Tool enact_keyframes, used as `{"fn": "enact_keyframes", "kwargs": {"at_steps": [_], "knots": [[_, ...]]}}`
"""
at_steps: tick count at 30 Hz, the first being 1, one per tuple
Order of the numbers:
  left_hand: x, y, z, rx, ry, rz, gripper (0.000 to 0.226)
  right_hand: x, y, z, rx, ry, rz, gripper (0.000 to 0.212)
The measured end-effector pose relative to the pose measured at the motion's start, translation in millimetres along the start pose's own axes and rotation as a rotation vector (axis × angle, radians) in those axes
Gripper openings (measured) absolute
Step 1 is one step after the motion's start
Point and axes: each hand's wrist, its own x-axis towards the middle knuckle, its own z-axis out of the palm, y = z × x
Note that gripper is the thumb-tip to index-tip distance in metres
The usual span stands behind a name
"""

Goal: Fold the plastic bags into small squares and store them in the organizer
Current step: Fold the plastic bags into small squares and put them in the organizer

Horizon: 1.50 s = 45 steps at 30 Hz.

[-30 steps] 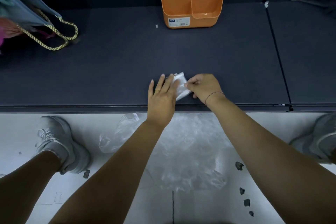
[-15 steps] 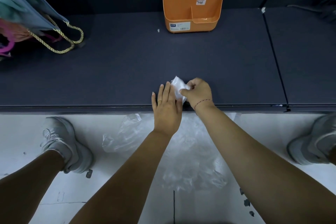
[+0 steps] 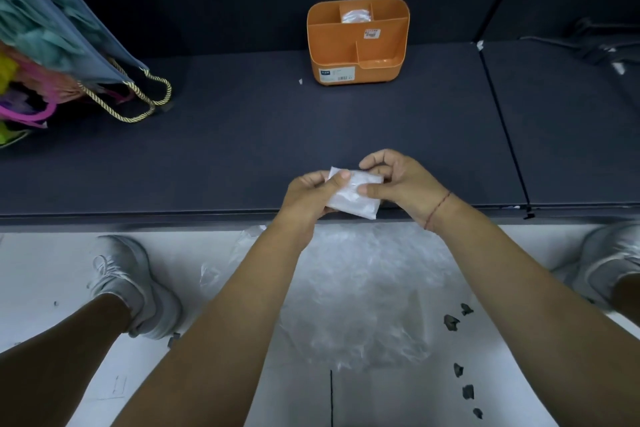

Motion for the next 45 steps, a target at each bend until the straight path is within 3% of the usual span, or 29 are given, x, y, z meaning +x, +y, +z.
{"fn": "enact_keyframes", "kwargs": {"at_steps": [7,11,15,20,24,26,30,33,38,41,43,45], "knots": [[-6.2,-2.8,18.5,-0.055,0.249,0.147,0.012,-7.2,8.1,4.3,0.26,0.46,0.081,0.007],[-10.5,-4.7,26.0,-0.094,0.306,0.231,0.011,-15.4,4.9,23.5,0.097,0.326,0.153,0.027],[-10.0,-5.4,25.1,-0.152,0.361,0.236,0.01,-19.7,8.4,28.5,0.185,0.396,0.101,0.006],[-6.6,-7.5,22.5,-0.161,0.397,0.213,0.008,-19.6,12.8,20.3,0.313,0.49,0.066,0.011],[-2.0,-6.1,19.2,-0.088,0.335,0.2,0.008,-11.0,10.9,10.3,0.279,0.288,0.119,0.031],[0.7,-4.6,21.0,-0.048,0.289,0.195,0.008,-3.9,7.8,9.7,0.207,0.244,0.092,0.028],[10.6,-2.0,25.9,-0.021,0.24,0.2,0.01,13.2,3.4,8.5,0.165,0.406,-0.021,0.015],[23.3,1.9,29.3,-0.035,0.247,0.2,0.009,24.4,6.9,2.0,0.254,0.501,0.001,0.02],[47.4,10.3,32.6,-0.041,0.221,0.187,0.008,30.6,13.3,-12.2,0.278,0.259,0.054,0.013],[71.2,23.0,28.7,-0.038,0.264,0.215,0.009,38.9,15.7,-23.7,0.321,0.407,0.041,0.011],[96.3,37.1,20.0,0.064,0.347,0.319,0.013,43.8,18.0,-35.1,0.342,0.489,0.035,0.011],[122.0,54.9,12.0,0.37,0.421,0.498,0.01,46.3,22.6,-44.4,0.341,0.517,0.033,0.01]]}}
